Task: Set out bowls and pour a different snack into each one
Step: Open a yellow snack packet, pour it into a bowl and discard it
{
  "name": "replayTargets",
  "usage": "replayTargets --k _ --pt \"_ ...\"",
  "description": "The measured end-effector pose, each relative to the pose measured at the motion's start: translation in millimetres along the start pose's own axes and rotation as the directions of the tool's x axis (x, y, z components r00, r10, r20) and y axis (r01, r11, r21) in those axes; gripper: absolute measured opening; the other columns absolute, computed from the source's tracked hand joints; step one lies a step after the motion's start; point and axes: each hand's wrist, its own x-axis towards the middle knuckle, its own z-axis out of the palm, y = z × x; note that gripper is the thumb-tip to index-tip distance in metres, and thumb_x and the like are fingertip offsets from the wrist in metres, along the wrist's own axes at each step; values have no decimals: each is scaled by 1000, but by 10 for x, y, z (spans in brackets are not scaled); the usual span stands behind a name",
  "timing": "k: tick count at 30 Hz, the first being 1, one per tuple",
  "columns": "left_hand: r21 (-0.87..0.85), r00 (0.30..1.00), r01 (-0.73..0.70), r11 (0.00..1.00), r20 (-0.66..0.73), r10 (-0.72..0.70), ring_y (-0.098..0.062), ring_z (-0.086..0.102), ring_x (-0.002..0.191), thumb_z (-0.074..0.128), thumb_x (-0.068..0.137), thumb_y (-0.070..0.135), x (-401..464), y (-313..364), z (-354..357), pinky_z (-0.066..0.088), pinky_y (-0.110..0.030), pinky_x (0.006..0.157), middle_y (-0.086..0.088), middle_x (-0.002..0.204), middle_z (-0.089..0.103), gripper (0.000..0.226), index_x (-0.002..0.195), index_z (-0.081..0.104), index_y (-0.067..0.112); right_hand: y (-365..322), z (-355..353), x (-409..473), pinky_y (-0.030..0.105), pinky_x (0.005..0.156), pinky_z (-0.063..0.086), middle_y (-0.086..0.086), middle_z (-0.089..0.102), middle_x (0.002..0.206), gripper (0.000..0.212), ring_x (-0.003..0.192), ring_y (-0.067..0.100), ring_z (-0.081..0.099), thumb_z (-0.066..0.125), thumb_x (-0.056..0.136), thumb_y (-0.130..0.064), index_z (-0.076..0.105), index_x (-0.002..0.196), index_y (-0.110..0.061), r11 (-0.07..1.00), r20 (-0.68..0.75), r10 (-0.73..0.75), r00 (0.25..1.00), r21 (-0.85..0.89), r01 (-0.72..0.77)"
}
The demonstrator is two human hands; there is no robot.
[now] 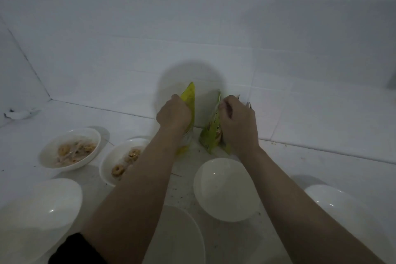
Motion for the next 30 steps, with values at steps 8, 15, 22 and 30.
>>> replayTargets --k 8,15,22,30 --pt "-217 979 -79 973 -203 34 -30 48 78 33 103 29 -487 28 -430 36 -37 64 -10 89 56 20 93 35 13 -186 -198 -166 38 72 50 -6 53 58 22 53 11 46 48 99 -21 58 82 -14 996 -49 25 998 85 -21" --pt "-336 943 -202 920 -319 91 -25 44 68 36 102 31 -1323 208 -1014 32 -35 59 3 68 42 21 88 33 16 -388 -622 -446 21 62 42 -1 56 61 23 62 18 52 50 100 -17 57 79 -12 991 -94 10 995 137 3" --pt "-555 922 -385 738 -265 282 -17 40 59 43 101 29 -2220 618 -1278 32 -32 53 2 63 39 30 75 33 18 -447 -1405 -890 34 58 50 3 64 69 20 62 21 57 49 99 -16 61 83 -12 975 -172 32 985 221 7" --pt "-738 882 -391 550 -130 453 -10 30 53 48 99 27 -3318 1523 -1010 28 -27 51 3 61 33 34 71 29 19 -109 -2725 -1678 34 59 47 3 60 67 20 65 26 58 51 98 -13 61 81 -14 986 -265 100 959 158 -59"
